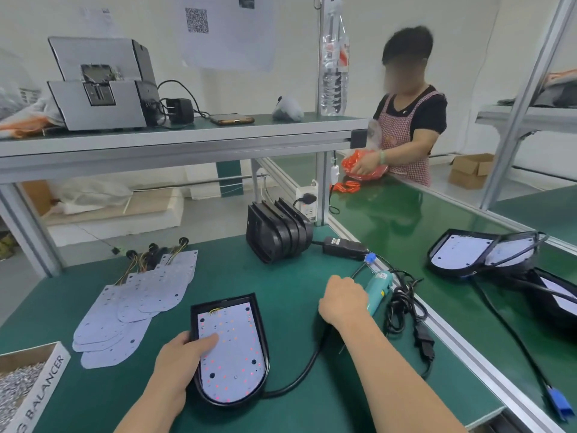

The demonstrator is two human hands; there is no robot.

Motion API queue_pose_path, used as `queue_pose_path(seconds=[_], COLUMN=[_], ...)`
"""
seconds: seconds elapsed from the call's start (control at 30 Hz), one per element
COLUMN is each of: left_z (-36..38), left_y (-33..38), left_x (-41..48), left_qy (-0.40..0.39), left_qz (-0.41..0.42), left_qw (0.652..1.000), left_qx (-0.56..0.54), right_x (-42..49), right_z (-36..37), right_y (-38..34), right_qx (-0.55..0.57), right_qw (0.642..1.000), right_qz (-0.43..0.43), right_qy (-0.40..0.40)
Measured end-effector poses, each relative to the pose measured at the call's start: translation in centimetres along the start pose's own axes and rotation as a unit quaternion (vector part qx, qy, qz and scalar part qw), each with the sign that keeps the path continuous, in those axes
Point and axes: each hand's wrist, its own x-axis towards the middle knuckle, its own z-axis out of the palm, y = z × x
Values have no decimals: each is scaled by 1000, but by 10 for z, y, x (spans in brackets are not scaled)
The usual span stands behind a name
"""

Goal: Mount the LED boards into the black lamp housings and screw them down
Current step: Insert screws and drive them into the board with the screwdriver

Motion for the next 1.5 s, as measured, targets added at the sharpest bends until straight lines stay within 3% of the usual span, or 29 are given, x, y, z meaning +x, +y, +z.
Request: queue_pose_path(seconds=[0.2,0.33,0.43,0.53,0.63,0.67,0.8,0.87,1.07,1.17,1.27,1.5], left_z=[0,2,2,2,1,1,-1,-1,-2,1,5,7], left_y=[1,4,6,8,10,9,9,9,9,8,-2,-23], left_x=[0,-1,-3,-6,-7,-8,-9,-9,-11,-10,-10,-9], left_qy=[-13,-25,-33,-40,-44,-45,-56,-59,-36,-3,30,57], left_qz=[1,0,-2,-6,-4,-4,11,18,25,6,57,164], left_qw=[1000,999,999,999,998,998,998,998,998,1000,998,980], left_qx=[-14,-26,-32,-33,-33,-35,-25,-16,41,21,5,93], right_x=[8,-7,-23,-37,-47,-50,-63,-66,-65,-63,-56,-37], right_z=[-6,-5,3,6,5,8,22,27,28,20,7,-38], right_y=[-3,-2,-8,-26,-48,-54,-69,-74,-78,-70,-54,4], right_qx=[163,318,386,521,616,610,452,408,490,517,556,646], right_qw=[981,943,921,852,788,792,875,888,847,839,823,762], right_qz=[83,86,58,36,11,-6,-95,-118,-76,-58,-33,29], right_qy=[-57,-47,13,46,-7,-33,-146,-176,-194,-161,-112,-4])
